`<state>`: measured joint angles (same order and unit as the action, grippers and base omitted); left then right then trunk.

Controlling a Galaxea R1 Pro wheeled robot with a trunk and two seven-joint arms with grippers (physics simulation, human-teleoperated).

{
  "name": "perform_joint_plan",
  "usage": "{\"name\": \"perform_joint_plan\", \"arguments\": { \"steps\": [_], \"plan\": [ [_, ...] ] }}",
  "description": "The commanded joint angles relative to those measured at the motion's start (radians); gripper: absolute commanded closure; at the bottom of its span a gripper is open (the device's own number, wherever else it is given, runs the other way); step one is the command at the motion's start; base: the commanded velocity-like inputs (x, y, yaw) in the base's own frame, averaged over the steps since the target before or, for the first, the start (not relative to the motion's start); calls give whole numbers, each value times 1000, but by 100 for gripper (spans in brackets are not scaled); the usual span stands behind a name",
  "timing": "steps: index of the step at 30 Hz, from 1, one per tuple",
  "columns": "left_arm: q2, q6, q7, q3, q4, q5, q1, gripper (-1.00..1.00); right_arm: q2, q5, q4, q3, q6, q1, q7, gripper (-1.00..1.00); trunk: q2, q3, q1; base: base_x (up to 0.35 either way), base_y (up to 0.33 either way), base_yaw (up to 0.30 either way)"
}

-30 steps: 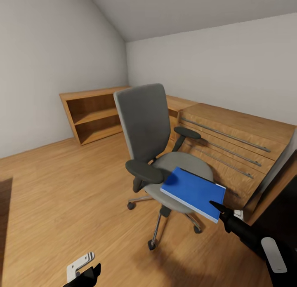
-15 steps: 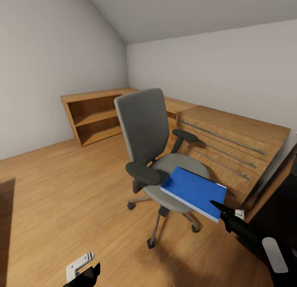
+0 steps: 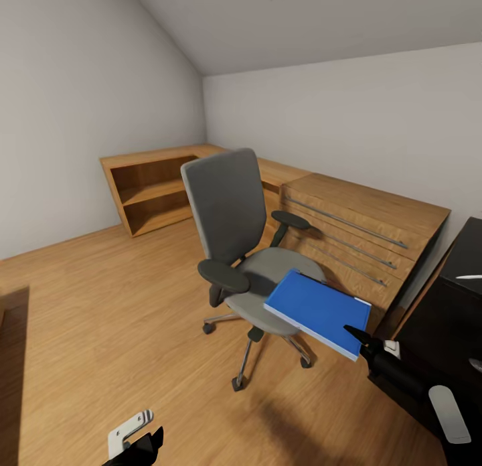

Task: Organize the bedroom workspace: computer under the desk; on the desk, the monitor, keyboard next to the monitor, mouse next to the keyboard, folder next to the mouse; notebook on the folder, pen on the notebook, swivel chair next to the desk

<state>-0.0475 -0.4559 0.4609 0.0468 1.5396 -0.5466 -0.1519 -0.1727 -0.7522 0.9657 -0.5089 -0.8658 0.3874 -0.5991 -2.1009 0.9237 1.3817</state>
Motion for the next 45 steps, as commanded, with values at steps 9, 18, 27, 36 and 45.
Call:
{"name": "perform_joint_plan", "arguments": {
  "steps": [9, 18, 27, 36, 45],
  "plan": [
    [0, -1, 8, 27, -46, -10, 0, -100, 8, 8, 138, -43, 80, 0, 13, 100, 63, -28, -35, -1, -1, 0],
    [0, 17, 8, 40, -160, -7, 0, -100, 81, 10, 333, -48, 95, -2, 73, 100, 126, -56, -69, 0, 0, 0],
    [0, 219, 3, 41, -365, 84, 0, -100, 258, -89, 600, -45, 152, 2, 568, 100, 189, -84, -104, 0, 0, 0],
    [-3, 261, 2, 68, -509, 126, 0, -100, 308, -142, 571, -47, 201, 1, 612, 100, 252, -112, -138, 0, 0, 0],
    [-5, 294, 2, 75, -522, 132, 0, -100, 307, -289, 566, -48, 200, -4, 607, 100, 315, -140, -173, 0, 0, 0]
  ]
}}
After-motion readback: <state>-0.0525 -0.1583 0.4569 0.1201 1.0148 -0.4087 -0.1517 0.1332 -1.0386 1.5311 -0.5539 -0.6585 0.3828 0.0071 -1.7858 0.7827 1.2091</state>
